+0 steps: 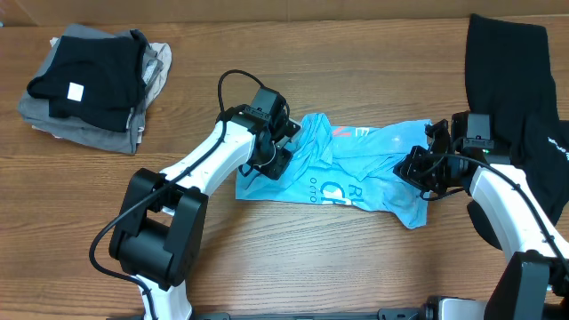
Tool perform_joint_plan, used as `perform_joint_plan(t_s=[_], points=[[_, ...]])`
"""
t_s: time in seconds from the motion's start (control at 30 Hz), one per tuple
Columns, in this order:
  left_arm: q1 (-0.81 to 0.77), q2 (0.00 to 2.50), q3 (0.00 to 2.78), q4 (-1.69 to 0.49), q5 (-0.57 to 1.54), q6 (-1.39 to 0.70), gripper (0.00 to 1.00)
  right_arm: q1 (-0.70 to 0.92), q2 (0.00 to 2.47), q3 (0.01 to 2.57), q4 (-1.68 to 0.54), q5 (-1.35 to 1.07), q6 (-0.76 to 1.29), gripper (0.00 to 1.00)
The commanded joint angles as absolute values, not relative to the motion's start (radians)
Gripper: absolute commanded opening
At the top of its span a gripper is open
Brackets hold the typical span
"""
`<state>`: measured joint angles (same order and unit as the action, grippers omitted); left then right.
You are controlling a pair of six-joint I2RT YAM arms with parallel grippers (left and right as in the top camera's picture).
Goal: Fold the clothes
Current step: 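Fold the left end of the strip rightward with the left gripper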
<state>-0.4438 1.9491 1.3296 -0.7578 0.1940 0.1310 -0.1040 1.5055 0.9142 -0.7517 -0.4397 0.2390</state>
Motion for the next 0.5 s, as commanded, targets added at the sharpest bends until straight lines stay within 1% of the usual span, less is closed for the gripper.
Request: perform_joint_plan(t_s=[0.0, 0.27, 0.47], points=[[-0.446, 1.958, 1.330, -0.751, 0.220, 0.110, 0.04, -0.100, 1.500, 0.909, -0.748, -0.439, 0.236, 0.12], [-0.455, 1.954, 1.438, -0.820, 0.448, 0.107, 0.04, -0.100, 1.500, 0.909, -0.748, -0.439, 0.236, 0.12], [-0.530, 1.954, 1.465, -0.849, 0.472, 0.097, 0.04, -0.101, 1.500, 0.910, -0.746, -0.439, 0.237, 0.12]])
